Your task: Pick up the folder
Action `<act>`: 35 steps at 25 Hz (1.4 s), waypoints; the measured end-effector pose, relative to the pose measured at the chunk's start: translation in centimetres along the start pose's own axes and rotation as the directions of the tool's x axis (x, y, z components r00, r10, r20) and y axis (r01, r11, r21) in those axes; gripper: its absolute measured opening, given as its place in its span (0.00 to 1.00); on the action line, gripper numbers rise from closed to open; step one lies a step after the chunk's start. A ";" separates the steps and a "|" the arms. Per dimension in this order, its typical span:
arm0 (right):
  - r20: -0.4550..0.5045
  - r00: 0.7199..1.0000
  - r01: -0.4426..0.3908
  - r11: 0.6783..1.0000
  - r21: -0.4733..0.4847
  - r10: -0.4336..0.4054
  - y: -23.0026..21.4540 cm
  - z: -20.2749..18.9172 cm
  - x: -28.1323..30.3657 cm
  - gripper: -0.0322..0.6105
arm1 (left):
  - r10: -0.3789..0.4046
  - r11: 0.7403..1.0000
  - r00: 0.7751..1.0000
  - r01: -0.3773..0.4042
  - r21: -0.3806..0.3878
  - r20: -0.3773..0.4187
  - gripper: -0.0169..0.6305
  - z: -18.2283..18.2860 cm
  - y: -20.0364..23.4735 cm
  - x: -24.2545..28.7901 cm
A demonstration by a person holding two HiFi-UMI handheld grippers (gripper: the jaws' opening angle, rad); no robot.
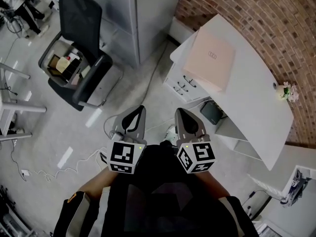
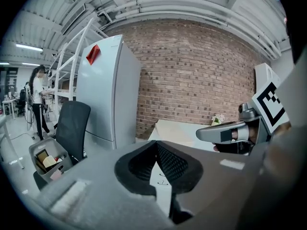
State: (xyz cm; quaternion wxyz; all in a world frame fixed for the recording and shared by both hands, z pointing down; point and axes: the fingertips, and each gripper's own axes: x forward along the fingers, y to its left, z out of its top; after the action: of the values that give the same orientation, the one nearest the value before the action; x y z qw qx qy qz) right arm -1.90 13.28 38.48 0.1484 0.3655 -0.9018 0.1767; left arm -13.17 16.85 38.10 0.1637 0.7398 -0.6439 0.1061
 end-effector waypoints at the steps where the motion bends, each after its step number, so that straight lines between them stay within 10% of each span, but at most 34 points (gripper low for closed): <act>1: 0.003 1.000 -0.003 1.000 -0.003 0.003 -0.5 0.3 0.1 0.05 | 0.003 1.000 1.000 -0.003 0.004 0.000 0.03 0.3 -0.3 0.5; 35: 0.013 0.996 -0.083 0.995 0.050 0.083 -16.9 2.0 -1.6 0.05 | 0.070 0.993 0.995 -0.064 0.095 -0.066 0.03 4.0 -12.5 11.5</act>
State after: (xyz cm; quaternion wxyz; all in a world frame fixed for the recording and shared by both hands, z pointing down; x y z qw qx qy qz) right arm 10.99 2.07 39.65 0.1268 0.3322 -0.9122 0.2035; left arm 0.70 6.25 37.27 0.1477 0.7204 -0.6568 0.1667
